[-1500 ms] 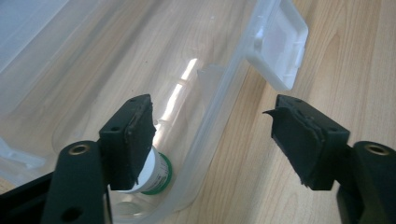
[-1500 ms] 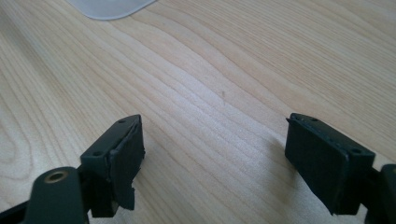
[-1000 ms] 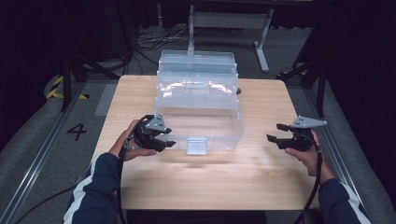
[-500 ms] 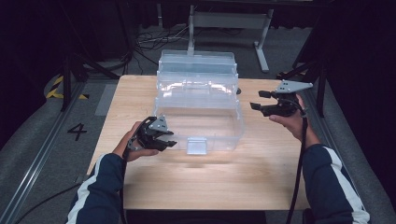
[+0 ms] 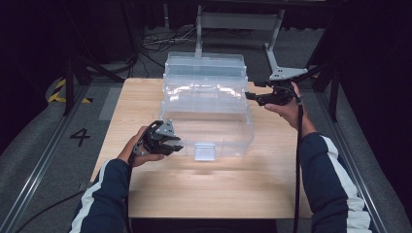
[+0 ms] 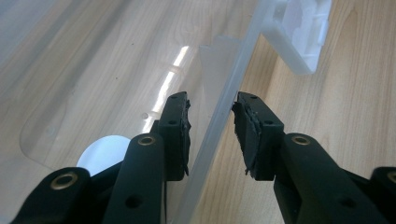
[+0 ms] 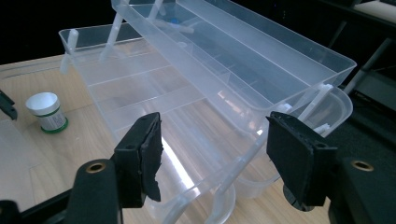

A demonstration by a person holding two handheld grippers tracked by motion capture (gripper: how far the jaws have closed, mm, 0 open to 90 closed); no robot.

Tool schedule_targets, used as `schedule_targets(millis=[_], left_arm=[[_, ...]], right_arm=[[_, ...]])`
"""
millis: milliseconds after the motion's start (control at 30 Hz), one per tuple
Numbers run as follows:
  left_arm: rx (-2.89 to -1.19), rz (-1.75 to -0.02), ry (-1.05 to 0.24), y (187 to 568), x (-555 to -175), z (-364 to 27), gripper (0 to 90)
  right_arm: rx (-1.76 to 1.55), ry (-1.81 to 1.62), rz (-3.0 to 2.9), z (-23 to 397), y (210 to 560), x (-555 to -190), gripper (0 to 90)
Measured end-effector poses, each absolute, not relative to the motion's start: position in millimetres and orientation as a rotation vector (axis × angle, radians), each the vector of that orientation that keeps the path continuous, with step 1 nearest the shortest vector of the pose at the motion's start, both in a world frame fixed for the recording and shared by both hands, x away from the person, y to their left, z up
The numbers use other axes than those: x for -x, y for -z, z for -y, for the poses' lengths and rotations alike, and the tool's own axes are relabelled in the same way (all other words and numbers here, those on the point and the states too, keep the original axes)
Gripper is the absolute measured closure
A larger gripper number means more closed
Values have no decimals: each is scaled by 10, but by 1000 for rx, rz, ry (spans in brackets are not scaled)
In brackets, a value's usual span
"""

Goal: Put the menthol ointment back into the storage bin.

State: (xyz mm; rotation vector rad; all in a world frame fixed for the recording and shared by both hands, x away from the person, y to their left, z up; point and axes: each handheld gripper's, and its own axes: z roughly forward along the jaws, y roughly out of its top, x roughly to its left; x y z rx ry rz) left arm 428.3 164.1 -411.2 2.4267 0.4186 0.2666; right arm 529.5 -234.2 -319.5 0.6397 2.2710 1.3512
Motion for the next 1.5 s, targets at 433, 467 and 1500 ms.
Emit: schedule_targets(millis=[433, 467, 1500], left_arm=[[-2445, -420, -256, 4102, -4302, -1642, 706], [-2450, -418, -258, 4100, -4303, -1639, 709], [-2450, -384, -261, 4103, -4310, -1647, 725]], right_arm=[[-635, -1336, -2275, 2112, 3038, -5622, 364], [-636, -1327, -2278, 2092, 3031, -5646, 365], [-486, -1159, -2475, 1685, 3164, -5908, 603]])
